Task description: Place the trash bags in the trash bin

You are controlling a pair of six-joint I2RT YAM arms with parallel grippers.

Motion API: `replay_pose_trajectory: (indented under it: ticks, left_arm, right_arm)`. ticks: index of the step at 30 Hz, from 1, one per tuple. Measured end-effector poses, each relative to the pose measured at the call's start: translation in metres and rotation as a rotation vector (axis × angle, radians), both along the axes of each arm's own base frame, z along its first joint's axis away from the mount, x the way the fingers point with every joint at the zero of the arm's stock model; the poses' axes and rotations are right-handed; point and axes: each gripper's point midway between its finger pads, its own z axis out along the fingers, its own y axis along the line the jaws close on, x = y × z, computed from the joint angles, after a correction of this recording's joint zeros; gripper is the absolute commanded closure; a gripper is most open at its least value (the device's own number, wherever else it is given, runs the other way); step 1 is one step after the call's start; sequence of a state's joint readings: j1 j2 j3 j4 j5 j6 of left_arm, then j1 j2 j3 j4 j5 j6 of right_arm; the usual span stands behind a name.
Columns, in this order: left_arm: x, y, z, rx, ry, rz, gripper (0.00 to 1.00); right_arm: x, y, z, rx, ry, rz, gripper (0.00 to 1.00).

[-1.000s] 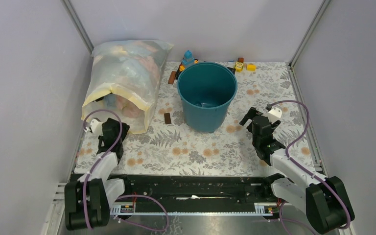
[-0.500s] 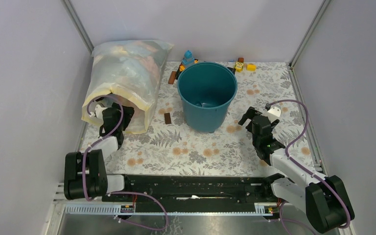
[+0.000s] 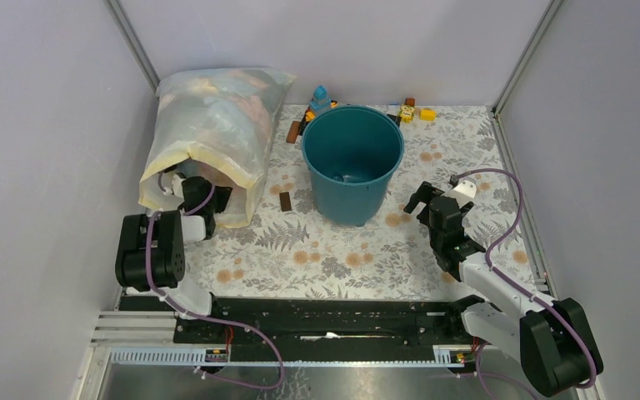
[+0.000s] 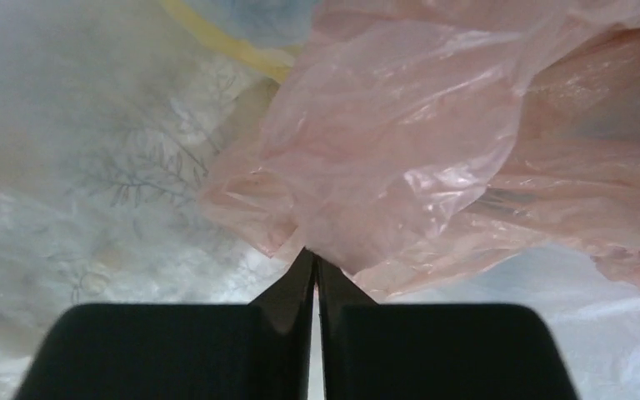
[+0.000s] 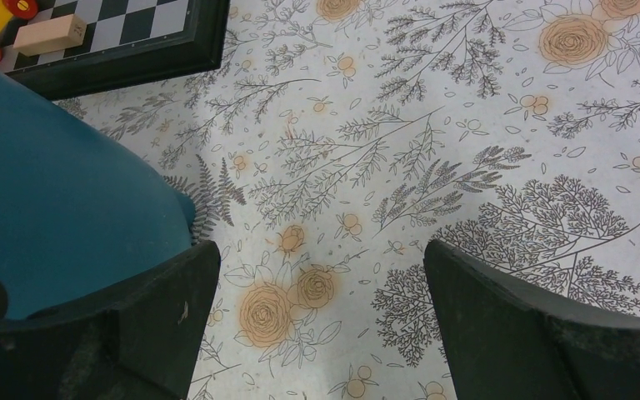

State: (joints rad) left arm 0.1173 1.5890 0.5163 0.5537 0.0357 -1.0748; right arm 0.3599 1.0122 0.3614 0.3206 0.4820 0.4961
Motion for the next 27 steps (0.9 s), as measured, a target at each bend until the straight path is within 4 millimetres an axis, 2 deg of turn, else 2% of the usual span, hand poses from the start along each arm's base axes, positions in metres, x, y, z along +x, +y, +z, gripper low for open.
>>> replay_pose_trajectory:
  ticks: [3,6,10,12,14,21,23,25,27]
  left_arm:
    - [0.004,-0.001,0.001,-0.002,-0.011,-0.01,1.0]
    - [0.002,-0.004,0.014,0.008,-0.033,-0.019,1.0]
    - [-0.013,-0.009,0.068,0.034,-0.155,-0.024,1.0]
    - [-0.027,-0.011,0.097,0.044,-0.229,-0.023,1.0]
    - [-0.043,-0.01,0.114,0.053,-0.266,-0.007,1.0]
    - [-0.1,0.002,0.145,0.074,-0.251,0.092,1.0]
    - [-0.113,0.007,0.167,0.089,-0.261,0.12,1.0]
    - [-0.123,0.01,0.199,0.108,-0.29,0.138,1.0]
    - [-0.131,0.012,0.241,0.129,-0.343,0.147,1.0]
  right_arm:
    - [0.0,0.001,0.0,0.0,0.001,0.006,0.0]
    - [0.0,0.001,0.002,-0.001,-0.004,0.008,0.0]
    - [0.0,0.002,0.004,0.003,-0.011,0.015,0.0]
    - [0.0,0.003,0.003,0.004,-0.01,0.021,0.0]
    - [0.0,0.004,0.003,0.005,-0.01,0.026,0.0]
    - [0.0,0.005,0.003,0.005,-0.009,0.034,0.0]
    - [0.0,0.005,0.003,0.005,-0.009,0.033,0.0]
    - [0.0,0.005,0.003,0.005,-0.008,0.033,0.0]
    - [0.0,0.005,0.003,0.004,-0.006,0.033,0.0]
